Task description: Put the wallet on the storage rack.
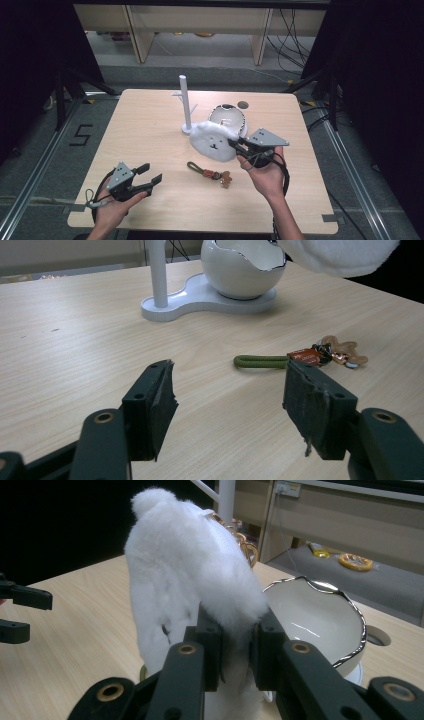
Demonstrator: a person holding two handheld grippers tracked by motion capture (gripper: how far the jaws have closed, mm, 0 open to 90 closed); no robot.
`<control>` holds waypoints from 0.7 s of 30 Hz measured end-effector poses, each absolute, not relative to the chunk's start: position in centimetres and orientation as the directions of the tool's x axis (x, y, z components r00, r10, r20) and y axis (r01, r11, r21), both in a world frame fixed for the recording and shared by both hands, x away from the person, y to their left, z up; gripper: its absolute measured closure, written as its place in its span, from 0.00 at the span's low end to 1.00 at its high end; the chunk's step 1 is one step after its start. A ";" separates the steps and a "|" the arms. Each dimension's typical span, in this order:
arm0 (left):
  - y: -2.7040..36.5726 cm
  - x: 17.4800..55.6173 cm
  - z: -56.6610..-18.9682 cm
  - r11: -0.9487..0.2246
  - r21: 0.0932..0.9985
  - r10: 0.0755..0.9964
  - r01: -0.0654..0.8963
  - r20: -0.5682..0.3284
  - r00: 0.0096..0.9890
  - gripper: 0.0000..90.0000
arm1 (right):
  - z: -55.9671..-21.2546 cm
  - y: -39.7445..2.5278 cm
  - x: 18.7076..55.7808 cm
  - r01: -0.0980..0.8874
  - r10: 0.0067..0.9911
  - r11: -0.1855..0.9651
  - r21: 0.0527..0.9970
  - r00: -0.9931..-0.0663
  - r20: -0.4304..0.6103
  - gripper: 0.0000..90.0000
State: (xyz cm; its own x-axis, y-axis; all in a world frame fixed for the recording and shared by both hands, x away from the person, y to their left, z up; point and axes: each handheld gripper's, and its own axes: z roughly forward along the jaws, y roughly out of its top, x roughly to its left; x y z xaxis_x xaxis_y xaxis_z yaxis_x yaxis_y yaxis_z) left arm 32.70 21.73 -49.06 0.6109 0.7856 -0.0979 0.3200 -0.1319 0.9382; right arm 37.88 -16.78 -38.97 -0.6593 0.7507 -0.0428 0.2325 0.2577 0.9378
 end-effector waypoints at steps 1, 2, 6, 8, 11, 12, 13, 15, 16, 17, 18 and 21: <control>21.8 32.7 -49.1 -0.131 0.939 0.787 0.319 -0.097 0.609 0.40 | -39.0 -16.7 37.8 0.250 0.753 0.243 0.937 -0.657 -0.020 0.88; 21.8 32.7 -49.1 -0.125 0.939 0.790 0.320 -0.100 0.605 0.40 | -38.9 -16.9 37.9 0.251 0.755 0.245 0.936 -0.655 -0.022 0.88; 21.9 32.6 -49.2 -0.128 0.936 0.793 0.327 -0.102 0.601 0.40 | -38.8 -17.0 38.1 0.246 0.759 0.239 0.939 -0.650 -0.023 0.88; 21.8 32.7 -49.4 -0.121 0.939 0.787 0.323 -0.108 0.608 0.40 | -38.6 -17.2 38.2 0.237 0.765 0.249 0.939 -0.643 -0.040 0.88; 21.8 32.6 -49.4 -0.131 0.935 0.790 0.330 -0.103 0.605 0.40 | -38.5 -17.2 38.3 0.251 0.770 0.234 0.939 -0.638 -0.021 0.87; 21.8 32.6 -49.4 -0.133 0.934 0.789 0.330 -0.101 0.605 0.40 | -38.4 -17.3 38.4 0.237 0.767 0.243 0.941 -0.641 -0.036 0.87; 21.8 32.6 -49.4 -0.136 0.934 0.790 0.330 -0.099 0.606 0.40 | -38.3 -17.5 38.5 0.234 0.771 0.249 0.940 -0.636 -0.046 0.87; 21.8 32.6 -49.4 -0.134 0.934 0.791 0.332 -0.101 0.604 0.40 | -38.1 -17.5 38.6 0.243 0.775 0.223 0.944 -0.632 -0.020 0.87; 21.8 32.6 -49.5 -0.135 0.933 0.792 0.332 -0.100 0.602 0.40 | -38.1 -17.6 38.8 0.229 0.768 0.229 0.946 -0.639 -0.032 0.87; 21.8 32.6 -49.5 -0.137 0.933 0.793 0.333 -0.099 0.602 0.40 | -38.0 -17.7 38.7 0.240 0.779 0.233 0.942 -0.627 -0.033 0.87; 21.9 32.6 -49.5 -0.136 0.933 0.793 0.334 -0.100 0.601 0.40 | -37.8 -17.8 38.7 0.246 0.786 0.223 0.943 -0.618 -0.025 0.87; 21.9 32.7 -49.6 -0.131 0.935 0.789 0.330 -0.103 0.606 0.40 | -37.7 -17.9 39.0 0.235 0.786 0.227 0.945 -0.617 -0.035 0.87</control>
State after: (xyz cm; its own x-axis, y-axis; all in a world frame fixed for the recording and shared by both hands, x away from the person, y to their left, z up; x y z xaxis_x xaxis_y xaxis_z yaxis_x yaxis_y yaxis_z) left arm 32.69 21.89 -49.60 0.6056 0.7890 -0.1033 0.3297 -0.1307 0.9350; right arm 38.98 -17.91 -37.73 -0.6175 0.7858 -0.0347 0.2353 0.2266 0.9451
